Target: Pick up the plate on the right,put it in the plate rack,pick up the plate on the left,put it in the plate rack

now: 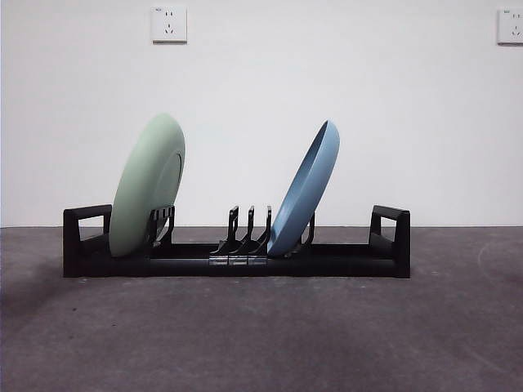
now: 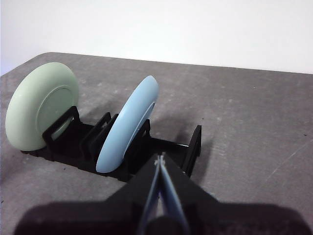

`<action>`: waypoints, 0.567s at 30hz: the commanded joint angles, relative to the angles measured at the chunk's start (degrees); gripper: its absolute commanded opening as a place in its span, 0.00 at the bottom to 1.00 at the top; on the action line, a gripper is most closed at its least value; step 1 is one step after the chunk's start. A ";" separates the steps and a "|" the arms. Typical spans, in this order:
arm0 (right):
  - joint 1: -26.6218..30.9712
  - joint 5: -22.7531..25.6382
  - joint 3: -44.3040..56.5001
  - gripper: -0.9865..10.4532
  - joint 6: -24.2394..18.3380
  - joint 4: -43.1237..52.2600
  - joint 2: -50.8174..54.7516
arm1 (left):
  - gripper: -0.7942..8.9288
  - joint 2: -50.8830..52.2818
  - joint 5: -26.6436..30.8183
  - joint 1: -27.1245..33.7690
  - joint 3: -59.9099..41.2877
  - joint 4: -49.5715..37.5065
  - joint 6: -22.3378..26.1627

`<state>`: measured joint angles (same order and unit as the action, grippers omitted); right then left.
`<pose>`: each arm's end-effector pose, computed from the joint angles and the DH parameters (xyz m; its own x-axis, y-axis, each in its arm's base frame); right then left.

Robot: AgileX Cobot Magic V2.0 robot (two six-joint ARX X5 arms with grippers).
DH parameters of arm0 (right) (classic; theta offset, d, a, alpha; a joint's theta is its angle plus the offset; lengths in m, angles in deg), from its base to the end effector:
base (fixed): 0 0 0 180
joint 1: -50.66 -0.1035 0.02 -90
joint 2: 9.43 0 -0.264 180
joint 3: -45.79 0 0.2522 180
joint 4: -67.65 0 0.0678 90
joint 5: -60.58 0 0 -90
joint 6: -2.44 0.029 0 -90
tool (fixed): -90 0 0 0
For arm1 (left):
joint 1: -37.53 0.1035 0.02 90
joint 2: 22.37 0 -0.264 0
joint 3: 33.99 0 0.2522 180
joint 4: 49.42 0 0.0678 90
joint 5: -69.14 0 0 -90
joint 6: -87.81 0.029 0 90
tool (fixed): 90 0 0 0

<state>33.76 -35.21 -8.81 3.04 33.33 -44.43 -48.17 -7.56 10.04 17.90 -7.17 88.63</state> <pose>0.1281 0.0420 0.3150 0.8914 0.3763 -0.2528 -0.3800 0.9243 0.0358 0.0927 -0.0407 0.3026 0.9354 -0.2274 -0.2709 0.2567 0.9634 0.0778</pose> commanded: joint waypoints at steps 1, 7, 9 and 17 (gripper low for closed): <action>0.02 0.15 0.33 0.09 0.39 0.35 0.07 | 0.08 0.07 0.50 0.22 -0.26 0.11 1.73; 0.02 0.15 0.33 0.09 0.39 0.35 0.02 | 0.08 1.03 -0.20 0.87 -1.27 -0.02 2.69; 0.00 0.13 0.33 0.09 0.39 0.35 0.02 | 0.08 2.56 -0.87 2.67 -3.37 -1.03 3.30; 0.02 0.15 0.33 0.09 0.39 0.35 0.02 | 0.08 13.40 -7.87 13.03 -18.78 -12.09 3.19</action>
<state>33.78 -35.23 -8.81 3.06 33.33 -44.45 -35.54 -15.28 22.48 0.65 -18.07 91.25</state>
